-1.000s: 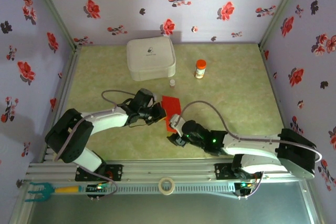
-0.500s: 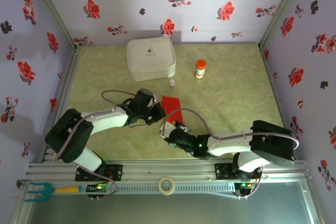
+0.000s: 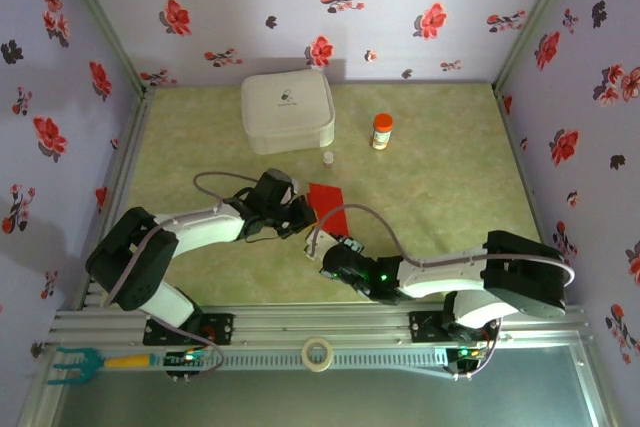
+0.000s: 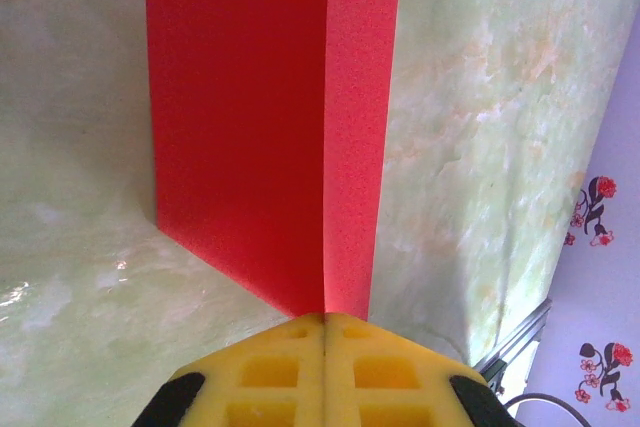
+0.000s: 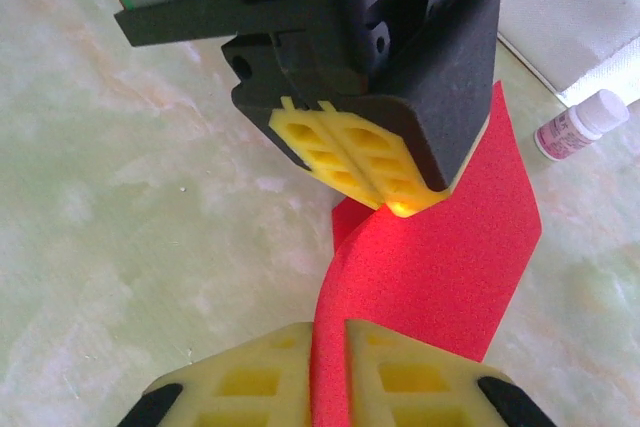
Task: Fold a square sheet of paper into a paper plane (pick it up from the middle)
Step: Third fold the triangle at the center of the table.
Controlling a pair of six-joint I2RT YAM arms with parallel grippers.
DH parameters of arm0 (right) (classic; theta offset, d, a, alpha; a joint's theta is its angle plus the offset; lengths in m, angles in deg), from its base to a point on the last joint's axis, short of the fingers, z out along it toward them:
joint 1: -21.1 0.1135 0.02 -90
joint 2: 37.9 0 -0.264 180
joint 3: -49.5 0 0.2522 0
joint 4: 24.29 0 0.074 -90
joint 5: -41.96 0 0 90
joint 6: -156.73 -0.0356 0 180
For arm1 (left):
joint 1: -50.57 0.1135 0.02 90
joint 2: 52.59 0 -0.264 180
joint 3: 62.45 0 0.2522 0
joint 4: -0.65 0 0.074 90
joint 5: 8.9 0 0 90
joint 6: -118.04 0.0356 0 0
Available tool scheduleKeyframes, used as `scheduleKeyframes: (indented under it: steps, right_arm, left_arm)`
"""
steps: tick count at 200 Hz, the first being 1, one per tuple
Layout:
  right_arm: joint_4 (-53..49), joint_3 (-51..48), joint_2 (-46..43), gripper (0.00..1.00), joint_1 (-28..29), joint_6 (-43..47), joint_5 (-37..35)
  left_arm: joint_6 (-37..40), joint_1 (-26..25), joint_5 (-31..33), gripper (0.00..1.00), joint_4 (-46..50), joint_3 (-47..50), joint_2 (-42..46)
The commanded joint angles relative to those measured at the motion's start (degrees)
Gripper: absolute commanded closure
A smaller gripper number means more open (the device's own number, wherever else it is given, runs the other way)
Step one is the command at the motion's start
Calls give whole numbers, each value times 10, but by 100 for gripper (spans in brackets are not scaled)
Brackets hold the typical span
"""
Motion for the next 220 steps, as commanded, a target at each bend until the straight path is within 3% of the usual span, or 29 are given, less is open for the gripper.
scheduleKeyframes:
  steps: [1,65,93,114,130,167,220]
  right_arm:
    - [-7,-8,-7,87,4,-17,-13]
    - [-20,-6,-4,100,5,-41,-23]
    - [-36,1,-10,100,-1,-88,5]
    - [-57,5,-21,100,-32,-169,103]
    - [-58,5,-27,100,-62,-234,185]
    - [-37,4,-29,100,-125,-373,304]
    - [-4,19,-13,100,-163,-443,430]
  left_arm:
    - [-9,4,-8,99,11,5,5]
    - [-6,4,-5,95,17,3,11]
    - [19,6,24,72,58,-6,39]
    - [48,13,67,57,124,-18,77]
    - [64,23,87,51,163,-24,103]
    - [80,45,98,49,181,-15,147]
    - [100,50,85,59,182,-28,153]
